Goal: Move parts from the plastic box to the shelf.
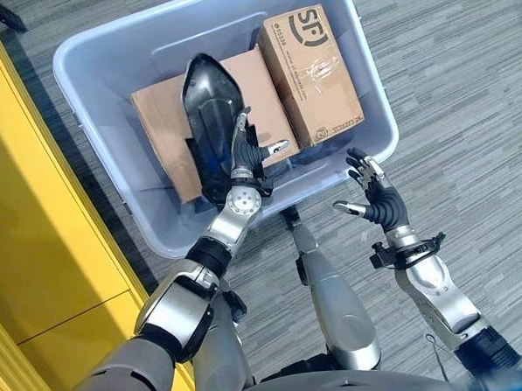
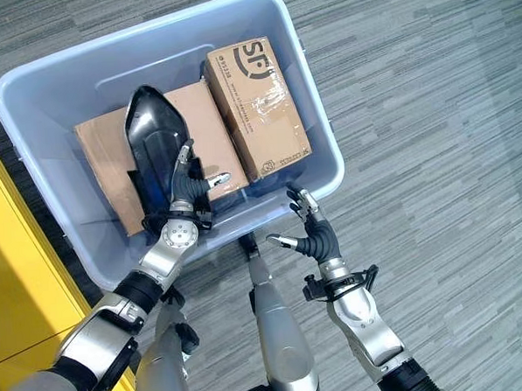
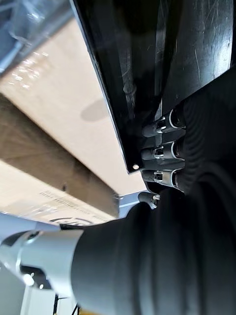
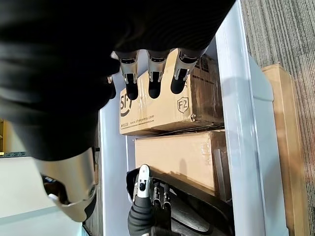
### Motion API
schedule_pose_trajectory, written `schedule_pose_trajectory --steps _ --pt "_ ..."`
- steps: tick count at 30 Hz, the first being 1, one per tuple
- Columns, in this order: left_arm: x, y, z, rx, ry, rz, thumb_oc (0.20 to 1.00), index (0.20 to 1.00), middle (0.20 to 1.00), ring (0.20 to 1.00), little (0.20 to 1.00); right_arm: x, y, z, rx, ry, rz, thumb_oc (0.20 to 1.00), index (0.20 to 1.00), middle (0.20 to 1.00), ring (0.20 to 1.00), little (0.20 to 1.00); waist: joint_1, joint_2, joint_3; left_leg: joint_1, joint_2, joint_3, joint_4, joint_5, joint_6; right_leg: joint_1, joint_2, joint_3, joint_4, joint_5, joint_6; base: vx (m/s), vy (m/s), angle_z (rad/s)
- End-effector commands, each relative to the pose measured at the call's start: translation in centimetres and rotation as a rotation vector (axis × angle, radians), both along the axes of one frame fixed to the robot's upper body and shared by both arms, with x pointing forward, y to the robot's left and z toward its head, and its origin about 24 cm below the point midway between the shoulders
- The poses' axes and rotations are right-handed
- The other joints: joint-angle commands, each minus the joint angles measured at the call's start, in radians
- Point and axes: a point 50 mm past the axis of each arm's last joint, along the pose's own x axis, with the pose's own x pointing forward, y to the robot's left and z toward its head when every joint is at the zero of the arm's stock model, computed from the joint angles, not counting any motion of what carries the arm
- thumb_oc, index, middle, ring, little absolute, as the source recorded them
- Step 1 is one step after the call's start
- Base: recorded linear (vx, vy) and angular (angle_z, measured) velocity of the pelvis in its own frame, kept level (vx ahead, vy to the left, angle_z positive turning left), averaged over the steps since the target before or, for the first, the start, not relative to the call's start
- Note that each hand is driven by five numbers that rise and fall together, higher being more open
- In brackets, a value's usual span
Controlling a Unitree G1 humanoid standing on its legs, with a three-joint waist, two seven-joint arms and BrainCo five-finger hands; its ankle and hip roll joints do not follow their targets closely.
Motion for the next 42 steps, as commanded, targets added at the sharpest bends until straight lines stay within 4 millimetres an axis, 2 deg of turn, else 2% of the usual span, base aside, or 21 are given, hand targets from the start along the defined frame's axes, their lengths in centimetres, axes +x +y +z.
schedule_pose_trajectory --steps 1,6,7,12,14,17,19,21,23,29,35,42 --pt "-0.6 -0.5 0.4 0.011 -0.062 -0.047 1.000 1.000 1.000 1.000 1.000 -0.7 -1.6 1.1 0.059 -0.080 -0.059 1.000 1.000 1.000 1.000 1.000 0.012 0.004 -0.052 0.026 0.045 -0.056 0.009 0.001 -0.050 0.048 -0.055 -0.004 0.036 -0.019 0.095 0.00 0.000 0.00" --pt "-2.2 0.6 1.8 -0.019 -0.163 -0.081 1.000 1.000 1.000 1.000 1.000 -0.7 -1.9 1.4 0.063 -0.098 -0.081 1.000 1.000 1.000 1.000 1.000 0.038 0.027 -0.050 0.027 0.040 -0.065 0.009 -0.003 -0.047 0.056 -0.060 -0.014 0.036 -0.025 0.094 0.00 0.000 0.03" --pt "-3.0 1.3 2.7 -0.020 -0.217 -0.092 1.000 1.000 1.000 1.000 1.000 -0.8 -2.2 1.7 0.055 -0.113 -0.094 1.000 1.000 1.000 1.000 1.000 0.049 0.036 -0.049 0.028 0.037 -0.069 0.009 -0.004 -0.046 0.060 -0.063 -0.017 0.035 -0.028 0.094 0.01 0.000 0.10" --pt "-5.1 3.8 4.3 -0.027 -0.321 -0.103 1.000 1.000 1.000 1.000 1.000 -1.2 -3.0 2.0 0.042 -0.137 -0.122 1.000 1.000 1.000 1.000 1.000 0.069 0.054 -0.052 0.030 0.030 -0.080 0.009 -0.008 -0.045 0.070 -0.068 -0.028 0.034 -0.036 0.092 0.01 0.004 0.13" --pt "-7.1 5.6 5.8 -0.015 -0.414 -0.097 1.000 1.000 1.000 1.000 1.000 -1.7 -3.5 2.4 0.033 -0.156 -0.130 1.000 1.000 1.000 1.000 1.000 0.081 0.063 -0.055 0.032 0.026 -0.082 0.009 -0.011 -0.045 0.078 -0.073 -0.033 0.030 -0.038 0.093 0.00 0.009 0.09" --pt "-8.4 6.8 6.4 0.000 -0.470 -0.053 1.000 1.000 1.000 1.000 1.000 -2.1 -4.0 2.4 0.023 -0.169 -0.146 1.000 1.000 1.000 1.000 1.000 0.092 0.068 -0.054 0.029 0.022 -0.091 0.009 -0.013 -0.045 0.080 -0.078 -0.037 0.028 -0.040 0.094 0.00 -0.001 0.03" --pt "-8.4 6.9 6.2 -0.004 -0.466 -0.044 1.000 1.000 1.000 1.000 1.000 -2.1 -4.0 2.4 0.021 -0.166 -0.146 1.000 1.000 1.000 1.000 1.000 0.092 0.069 -0.055 0.027 0.022 -0.092 0.009 -0.013 -0.045 0.080 -0.079 -0.038 0.027 -0.039 0.094 -0.01 -0.002 0.13" --pt "-7.9 7.0 4.7 -0.085 -0.391 -0.008 1.000 1.000 1.000 1.000 1.000 -1.9 -3.8 2.1 0.020 -0.152 -0.151 1.000 1.000 1.000 1.000 1.000 0.093 0.067 -0.054 0.024 0.020 -0.093 0.009 -0.011 -0.044 0.078 -0.080 -0.041 0.028 -0.037 0.094 -0.01 -0.003 0.06" --pt "-7.6 7.1 4.2 -0.098 -0.361 0.009 1.000 1.000 1.000 1.000 1.000 -1.9 -3.8 2.0 0.016 -0.146 -0.157 1.000 1.000 1.000 1.000 1.000 0.093 0.066 -0.052 0.022 0.019 -0.091 0.009 -0.011 -0.043 0.074 -0.079 -0.040 0.029 -0.036 0.093 0.00 0.000 0.00" --pt "-5.8 6.9 1.7 -0.071 -0.234 0.086 1.000 1.000 1.000 1.000 1.000 -1.3 -3.4 1.6 0.019 -0.122 -0.155 1.000 1.000 1.000 1.000 1.000 0.088 0.053 -0.039 0.015 0.023 -0.085 0.009 -0.005 -0.045 0.063 -0.074 -0.037 0.034 -0.034 0.092 0.00 0.000 0.00" --pt "-5.1 6.7 1.0 -0.070 -0.195 0.104 1.000 1.000 1.000 1.000 1.000 -1.1 -3.2 1.5 0.021 -0.114 -0.150 1.000 1.000 1.000 1.000 1.000 0.083 0.047 -0.034 0.013 0.027 -0.082 0.009 -0.005 -0.045 0.055 -0.069 -0.035 0.037 -0.032 0.090 0.00 0.000 0.00" --pt "-4.5 7.6 0.5 -0.082 -0.171 0.191 1.000 1.000 1.000 1.000 1.000 -1.2 -3.1 1.1 0.029 -0.097 -0.149 1.000 1.000 1.000 1.000 1.000 0.081 0.041 -0.035 0.009 0.028 -0.080 0.009 -0.005 -0.046 0.049 -0.067 -0.034 0.036 -0.030 0.090 0.00 0.000 0.00"
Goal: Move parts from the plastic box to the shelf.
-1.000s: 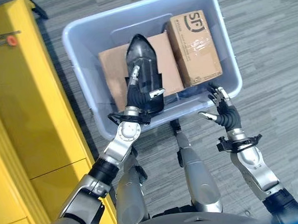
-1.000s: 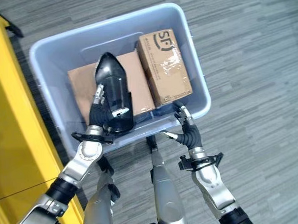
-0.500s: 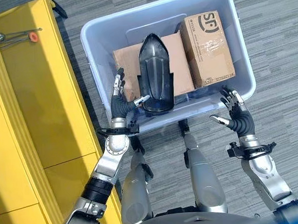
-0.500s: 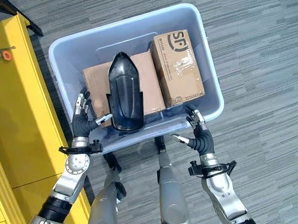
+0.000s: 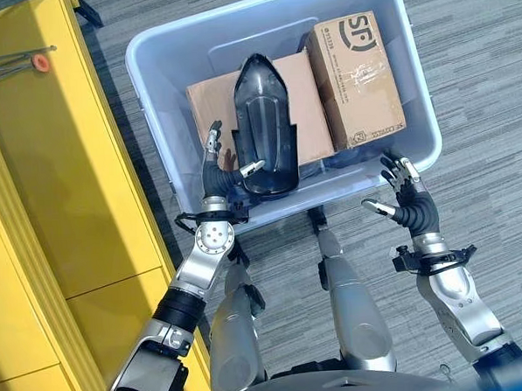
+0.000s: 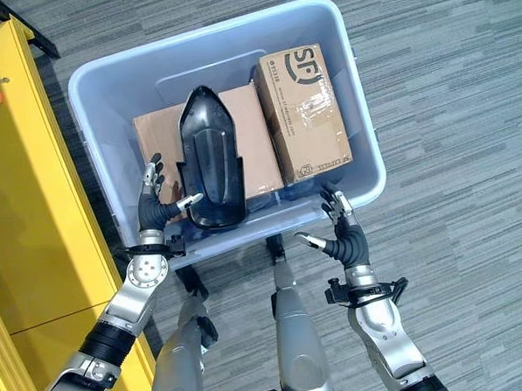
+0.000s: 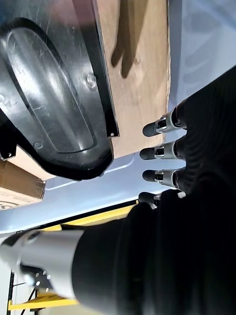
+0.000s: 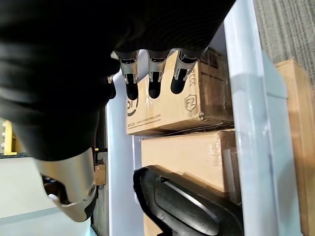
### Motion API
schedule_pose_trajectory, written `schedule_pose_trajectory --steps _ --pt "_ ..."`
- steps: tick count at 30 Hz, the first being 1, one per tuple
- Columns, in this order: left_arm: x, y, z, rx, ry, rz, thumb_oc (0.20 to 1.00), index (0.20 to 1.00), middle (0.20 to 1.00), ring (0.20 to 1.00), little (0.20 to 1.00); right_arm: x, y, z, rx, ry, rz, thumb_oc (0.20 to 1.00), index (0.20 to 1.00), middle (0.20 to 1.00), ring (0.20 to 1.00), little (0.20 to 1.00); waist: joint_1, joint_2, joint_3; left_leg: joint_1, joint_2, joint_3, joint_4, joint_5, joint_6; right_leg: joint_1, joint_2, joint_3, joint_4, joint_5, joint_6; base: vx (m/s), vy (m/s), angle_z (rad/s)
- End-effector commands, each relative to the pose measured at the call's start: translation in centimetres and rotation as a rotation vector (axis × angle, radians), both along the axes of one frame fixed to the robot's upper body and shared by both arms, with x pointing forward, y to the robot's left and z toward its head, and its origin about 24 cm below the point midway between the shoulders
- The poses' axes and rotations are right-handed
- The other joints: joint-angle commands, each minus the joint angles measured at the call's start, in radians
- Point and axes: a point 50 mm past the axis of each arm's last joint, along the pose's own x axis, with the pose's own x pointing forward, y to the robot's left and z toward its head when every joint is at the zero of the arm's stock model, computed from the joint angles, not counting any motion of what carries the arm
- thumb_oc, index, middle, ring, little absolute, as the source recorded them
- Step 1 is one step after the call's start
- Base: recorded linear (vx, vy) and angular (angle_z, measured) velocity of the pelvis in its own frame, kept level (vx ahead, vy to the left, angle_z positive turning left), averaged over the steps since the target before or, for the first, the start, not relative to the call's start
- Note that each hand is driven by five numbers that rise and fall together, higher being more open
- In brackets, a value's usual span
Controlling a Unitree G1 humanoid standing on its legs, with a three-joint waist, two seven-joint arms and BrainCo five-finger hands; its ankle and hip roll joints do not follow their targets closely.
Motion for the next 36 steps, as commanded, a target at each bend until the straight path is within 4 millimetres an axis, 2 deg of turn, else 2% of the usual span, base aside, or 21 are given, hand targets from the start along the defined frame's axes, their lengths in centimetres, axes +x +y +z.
schedule_pose_trajectory --steps 1,11,17,28,36 --pt "0.4 2.1 1.3 -0.005 -0.070 0.103 1.000 1.000 1.000 1.000 1.000 0.1 0.3 1.5 0.027 -0.092 0.001 1.000 1.000 1.000 1.000 1.000 -0.001 -0.054 -0.016 0.042 0.044 -0.031 0.009 -0.020 -0.061 0.055 -0.050 0.008 0.035 -0.030 0.083 0.00 0.000 0.00" --pt "0.7 3.2 1.1 -0.012 -0.058 0.180 1.000 1.000 1.000 1.000 1.000 0.2 0.4 1.5 0.033 -0.087 0.010 1.000 1.000 1.000 1.000 1.000 -0.003 -0.059 -0.009 0.033 0.043 -0.032 0.009 -0.019 -0.062 0.045 -0.047 0.005 0.038 -0.030 0.081 0.00 0.000 0.00" --pt "1.6 3.5 1.3 -0.030 -0.047 0.224 1.000 1.000 1.000 1.000 1.000 0.4 0.6 1.7 0.042 -0.094 0.014 1.000 1.000 1.000 1.000 1.000 -0.011 -0.069 -0.003 0.025 0.046 -0.029 0.009 -0.020 -0.062 0.031 -0.042 0.009 0.042 -0.028 0.081 0.00 0.000 0.00" --pt "2.5 2.2 1.4 0.038 -0.028 0.184 1.000 1.000 1.000 1.000 1.000 0.5 0.9 1.8 0.077 -0.096 0.034 1.000 1.000 1.000 1.000 1.000 -0.025 -0.075 0.001 0.017 0.047 -0.025 0.009 -0.022 -0.061 0.011 -0.036 0.017 0.048 -0.027 0.081 0.00 0.000 -0.02" --pt "3.3 1.6 0.4 0.097 0.031 0.189 1.000 1.000 1.000 1.000 1.000 0.5 1.1 1.6 0.075 -0.093 0.042 1.000 1.000 1.000 1.000 1.000 -0.035 -0.079 0.002 0.007 0.049 -0.024 0.009 -0.023 -0.059 -0.006 -0.029 0.025 0.053 -0.029 0.078 0.00 0.000 -0.02"
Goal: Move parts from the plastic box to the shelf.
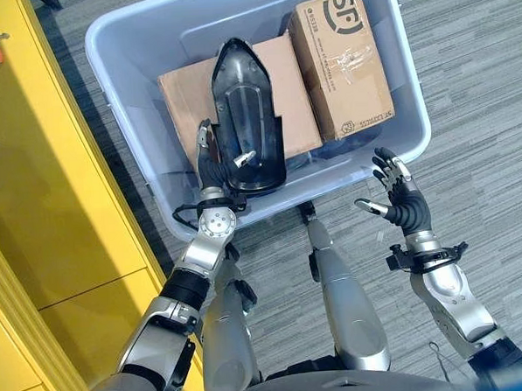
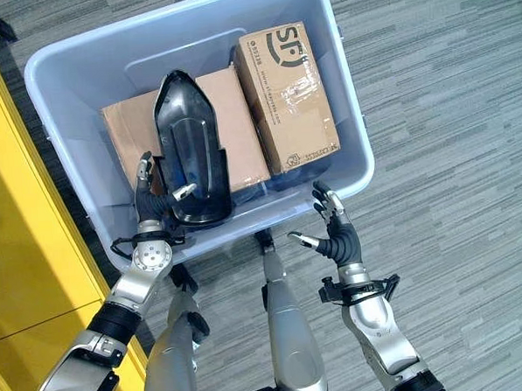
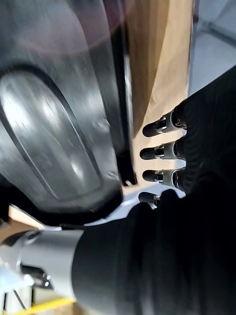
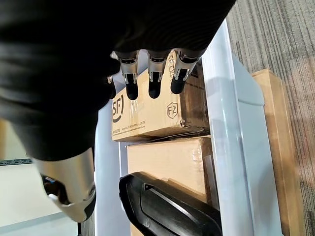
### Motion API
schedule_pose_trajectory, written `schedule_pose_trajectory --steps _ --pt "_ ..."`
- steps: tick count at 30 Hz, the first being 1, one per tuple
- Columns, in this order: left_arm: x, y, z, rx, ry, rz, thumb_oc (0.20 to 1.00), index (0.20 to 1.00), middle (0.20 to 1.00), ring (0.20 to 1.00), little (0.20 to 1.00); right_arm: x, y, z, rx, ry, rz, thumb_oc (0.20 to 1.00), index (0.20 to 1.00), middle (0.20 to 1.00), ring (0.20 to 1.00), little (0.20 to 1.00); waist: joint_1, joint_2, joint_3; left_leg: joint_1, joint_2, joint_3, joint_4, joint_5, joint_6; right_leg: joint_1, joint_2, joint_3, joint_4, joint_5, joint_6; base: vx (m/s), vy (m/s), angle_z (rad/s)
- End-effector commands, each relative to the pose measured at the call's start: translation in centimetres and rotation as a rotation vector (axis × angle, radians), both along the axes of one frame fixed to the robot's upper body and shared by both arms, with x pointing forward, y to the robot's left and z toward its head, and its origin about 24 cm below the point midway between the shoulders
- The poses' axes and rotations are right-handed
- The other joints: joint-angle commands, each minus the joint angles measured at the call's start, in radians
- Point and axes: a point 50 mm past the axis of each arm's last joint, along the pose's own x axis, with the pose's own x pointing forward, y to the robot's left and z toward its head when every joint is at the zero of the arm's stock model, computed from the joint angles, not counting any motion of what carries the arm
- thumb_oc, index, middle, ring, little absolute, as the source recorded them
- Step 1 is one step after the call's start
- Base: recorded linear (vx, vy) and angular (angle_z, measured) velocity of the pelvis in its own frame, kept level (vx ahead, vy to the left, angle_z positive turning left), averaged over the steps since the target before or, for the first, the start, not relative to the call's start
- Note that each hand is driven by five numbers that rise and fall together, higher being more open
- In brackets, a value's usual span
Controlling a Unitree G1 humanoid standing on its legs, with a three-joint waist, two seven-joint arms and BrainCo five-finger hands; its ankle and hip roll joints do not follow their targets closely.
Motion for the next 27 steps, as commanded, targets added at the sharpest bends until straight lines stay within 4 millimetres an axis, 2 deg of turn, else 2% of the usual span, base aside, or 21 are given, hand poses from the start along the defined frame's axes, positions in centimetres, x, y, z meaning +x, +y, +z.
schedule_pose_trajectory --steps 1,10,11,19,23,24,26,27 --pt "0.8 1.5 0.7 0.053 -0.018 0.063 1.000 1.000 1.000 1.000 1.000 0.1 0.1 1.5 0.059 -0.087 0.005 1.000 1.000 1.000 1.000 1.000 0.005 -0.041 -0.017 0.049 0.049 -0.049 0.009 -0.021 -0.057 0.051 -0.033 0.002 0.054 -0.034 0.079 0.00 0.000 0.00" --pt "2.1 2.4 -0.2 -0.028 0.061 0.182 1.000 1.000 1.000 1.000 1.000 -0.2 0.5 1.3 0.072 -0.075 0.029 1.000 1.000 1.000 1.000 1.000 -0.011 -0.049 -0.010 0.039 0.050 -0.045 0.009 -0.019 -0.056 0.030 -0.026 0.011 0.062 -0.034 0.076 0.01 0.002 0.00" --pt "2.1 2.6 -0.4 -0.038 0.073 0.198 1.000 1.000 1.000 1.000 1.000 -0.2 0.6 1.3 0.072 -0.073 0.030 1.000 1.000 1.000 1.000 1.000 -0.012 -0.049 -0.011 0.050 0.047 -0.053 0.009 -0.046 -0.060 0.041 -0.027 0.009 0.059 -0.053 0.081 0.07 0.031 -0.01" --pt "3.3 4.3 0.4 -0.084 0.097 0.327 1.000 1.000 1.000 1.000 1.000 -0.1 1.0 1.8 0.085 -0.094 0.043 1.000 1.000 1.000 1.000 1.000 -0.026 -0.062 0.013 0.032 0.049 -0.053 0.009 -0.044 -0.056 0.004 -0.017 0.026 0.077 -0.051 0.078 0.00 0.001 0.00" --pt "3.8 4.3 1.2 -0.071 0.092 0.347 1.000 1.000 1.000 1.000 1.000 0.1 1.2 2.0 0.084 -0.103 0.048 1.000 1.000 1.000 1.000 1.000 -0.033 -0.067 0.022 0.024 0.051 -0.050 0.009 -0.043 -0.052 -0.016 -0.011 0.036 0.086 -0.049 0.075 -0.02 -0.017 -0.09" --pt "4.0 4.4 1.2 -0.062 0.107 0.361 0.824 0.824 0.824 0.824 0.824 0.1 1.2 2.1 0.084 -0.103 0.048 1.000 1.000 1.000 1.000 1.000 -0.036 -0.070 0.026 0.022 0.052 -0.047 0.009 -0.043 -0.049 -0.025 -0.005 0.046 0.089 -0.045 0.075 -0.02 -0.016 -0.09" --pt "4.2 4.2 1.2 -0.056 0.121 0.362 0.200 0.200 0.200 0.200 0.200 0.1 1.2 2.1 0.082 -0.103 0.050 1.000 1.000 1.000 1.000 1.000 -0.037 -0.069 0.030 0.021 0.051 -0.045 0.009 -0.043 -0.048 -0.031 -0.002 0.049 0.091 -0.044 0.074 -0.03 -0.014 -0.08" --pt "4.3 4.2 1.3 -0.055 0.121 0.364 0.200 0.200 0.200 0.200 0.200 0.2 1.2 2.1 0.081 -0.104 0.050 1.000 1.000 1.000 1.000 1.000 -0.037 -0.068 0.030 0.021 0.051 -0.045 0.009 -0.043 -0.048 -0.033 -0.002 0.050 0.091 -0.043 0.074 -0.02 -0.004 -0.06"
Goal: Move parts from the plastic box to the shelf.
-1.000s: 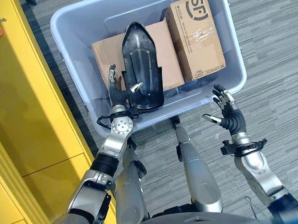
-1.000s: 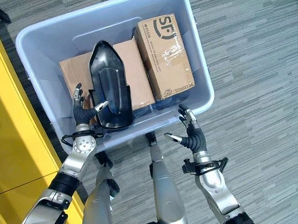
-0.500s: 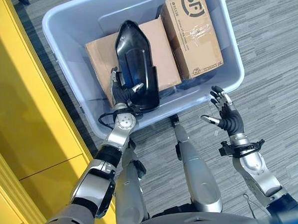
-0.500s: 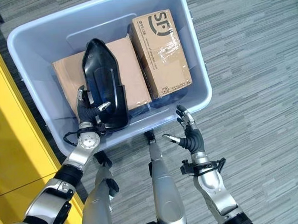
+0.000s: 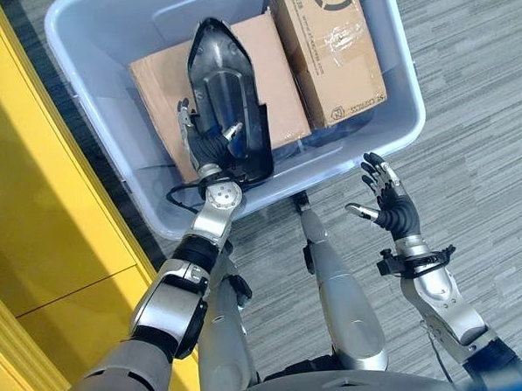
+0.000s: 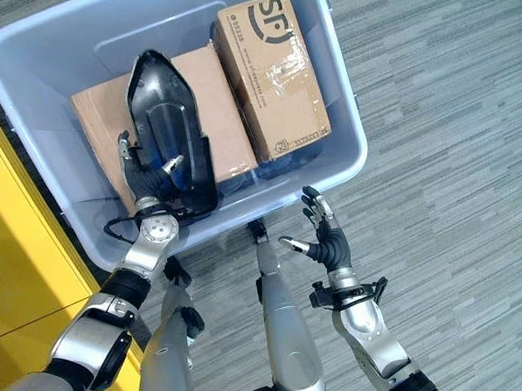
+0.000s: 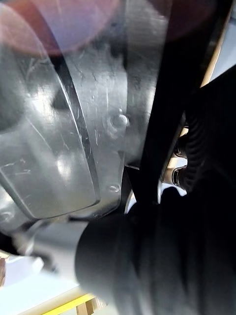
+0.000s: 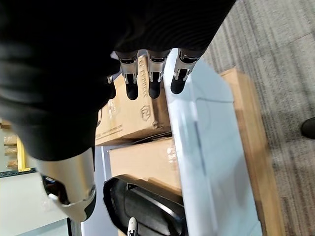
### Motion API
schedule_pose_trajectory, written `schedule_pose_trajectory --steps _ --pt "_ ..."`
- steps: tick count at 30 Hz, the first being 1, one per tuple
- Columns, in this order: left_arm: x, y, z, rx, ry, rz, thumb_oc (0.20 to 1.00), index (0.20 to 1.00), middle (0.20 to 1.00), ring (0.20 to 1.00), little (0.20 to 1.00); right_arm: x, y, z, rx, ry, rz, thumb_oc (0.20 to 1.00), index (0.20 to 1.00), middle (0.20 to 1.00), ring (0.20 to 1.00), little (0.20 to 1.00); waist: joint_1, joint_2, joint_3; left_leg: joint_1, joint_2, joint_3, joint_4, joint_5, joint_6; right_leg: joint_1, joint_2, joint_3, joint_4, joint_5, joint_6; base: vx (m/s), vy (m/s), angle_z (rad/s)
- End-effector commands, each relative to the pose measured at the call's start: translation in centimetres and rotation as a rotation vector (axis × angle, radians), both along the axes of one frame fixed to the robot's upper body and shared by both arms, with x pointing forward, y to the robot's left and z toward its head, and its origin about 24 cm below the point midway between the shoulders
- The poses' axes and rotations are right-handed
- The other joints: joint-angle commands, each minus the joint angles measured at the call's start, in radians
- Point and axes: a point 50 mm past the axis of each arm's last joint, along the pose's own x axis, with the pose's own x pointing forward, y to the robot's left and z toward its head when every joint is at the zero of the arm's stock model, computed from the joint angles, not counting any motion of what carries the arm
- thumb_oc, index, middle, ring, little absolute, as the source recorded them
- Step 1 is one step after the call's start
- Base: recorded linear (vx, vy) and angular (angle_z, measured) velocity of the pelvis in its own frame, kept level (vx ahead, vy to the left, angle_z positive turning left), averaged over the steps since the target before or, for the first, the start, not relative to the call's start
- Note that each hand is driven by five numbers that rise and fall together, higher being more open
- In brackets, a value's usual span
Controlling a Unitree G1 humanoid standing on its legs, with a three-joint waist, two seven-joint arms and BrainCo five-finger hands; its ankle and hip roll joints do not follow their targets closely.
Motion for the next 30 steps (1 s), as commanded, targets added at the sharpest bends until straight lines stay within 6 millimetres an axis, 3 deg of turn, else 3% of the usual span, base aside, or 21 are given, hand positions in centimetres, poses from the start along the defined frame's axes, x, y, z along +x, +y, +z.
schedule_pose_trajectory --steps 1,30 --pt "1.1 3.5 -2.1 -0.027 0.232 0.098 0.200 0.200 0.200 0.200 0.200 0.6 -0.2 2.7 0.034 -0.133 0.011 1.000 1.000 1.000 1.000 1.000 -0.025 -0.042 0.029 0.087 0.047 -0.073 0.009 -0.051 -0.045 0.058 -0.014 0.007 0.092 -0.065 0.063 0.00 0.000 0.00" --pt "0.5 2.1 -2.9 -0.039 0.224 0.048 0.200 0.200 0.200 0.200 0.200 0.3 -1.0 2.3 0.069 -0.112 -0.011 1.000 1.000 1.000 1.000 1.000 -0.006 -0.002 -0.003 0.109 0.029 -0.107 0.009 -0.062 -0.038 0.092 -0.024 -0.005 0.085 -0.075 0.060 0.00 0.000 0.00"
